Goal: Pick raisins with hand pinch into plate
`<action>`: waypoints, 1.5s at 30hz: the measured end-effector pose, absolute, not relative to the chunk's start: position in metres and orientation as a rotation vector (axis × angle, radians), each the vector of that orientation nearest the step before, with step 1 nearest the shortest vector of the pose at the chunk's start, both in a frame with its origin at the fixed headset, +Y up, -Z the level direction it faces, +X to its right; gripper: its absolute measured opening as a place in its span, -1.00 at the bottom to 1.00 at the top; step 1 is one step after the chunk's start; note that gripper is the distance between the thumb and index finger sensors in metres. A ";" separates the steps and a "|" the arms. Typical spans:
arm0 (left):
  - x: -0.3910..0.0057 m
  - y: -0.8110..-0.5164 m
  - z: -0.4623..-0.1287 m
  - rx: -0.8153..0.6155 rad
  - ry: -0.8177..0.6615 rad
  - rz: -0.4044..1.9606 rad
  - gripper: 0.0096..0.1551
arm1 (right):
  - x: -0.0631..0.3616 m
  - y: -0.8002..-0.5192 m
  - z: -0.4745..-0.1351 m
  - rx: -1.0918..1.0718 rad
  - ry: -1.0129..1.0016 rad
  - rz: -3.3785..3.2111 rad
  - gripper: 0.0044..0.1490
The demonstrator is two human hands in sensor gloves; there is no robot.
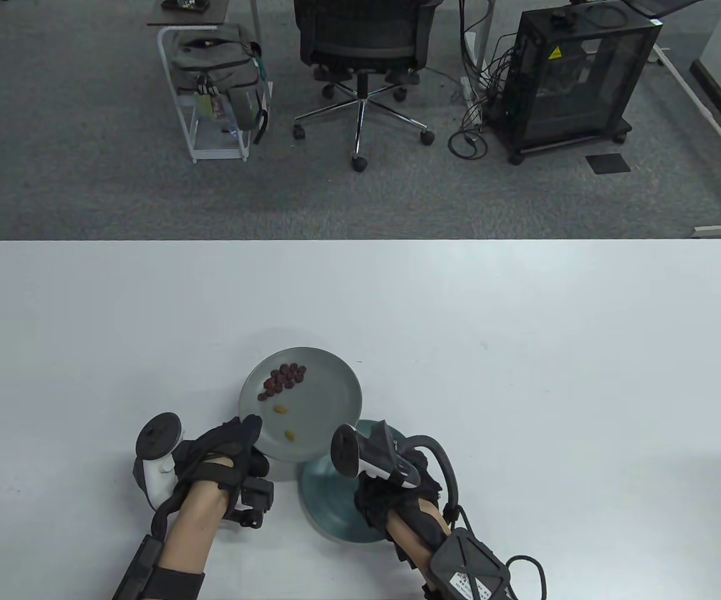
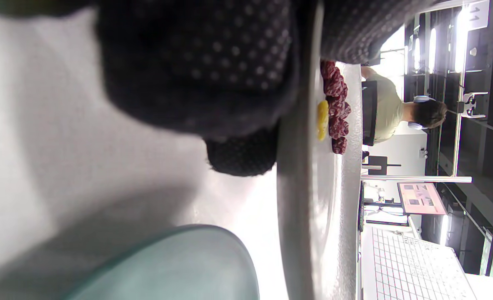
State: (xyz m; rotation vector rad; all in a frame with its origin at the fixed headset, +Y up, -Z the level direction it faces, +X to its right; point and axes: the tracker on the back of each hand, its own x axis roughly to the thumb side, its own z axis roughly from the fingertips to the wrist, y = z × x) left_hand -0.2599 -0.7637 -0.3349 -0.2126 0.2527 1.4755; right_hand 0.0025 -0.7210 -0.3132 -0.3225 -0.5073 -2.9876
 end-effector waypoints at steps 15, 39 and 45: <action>-0.259 -0.763 -0.334 -0.216 0.248 1.467 -0.43 | 0.004 -0.718 -0.312 -0.356 -0.535 -2.961 -0.33; -0.225 -0.772 -0.330 -0.333 0.174 1.412 -0.43 | 0.016 -0.667 -0.300 -0.413 -0.156 -3.249 -0.32; -0.208 -0.773 -0.326 -0.373 0.133 1.396 -0.43 | 0.016 -0.668 -0.301 -0.417 -0.143 -3.283 -0.32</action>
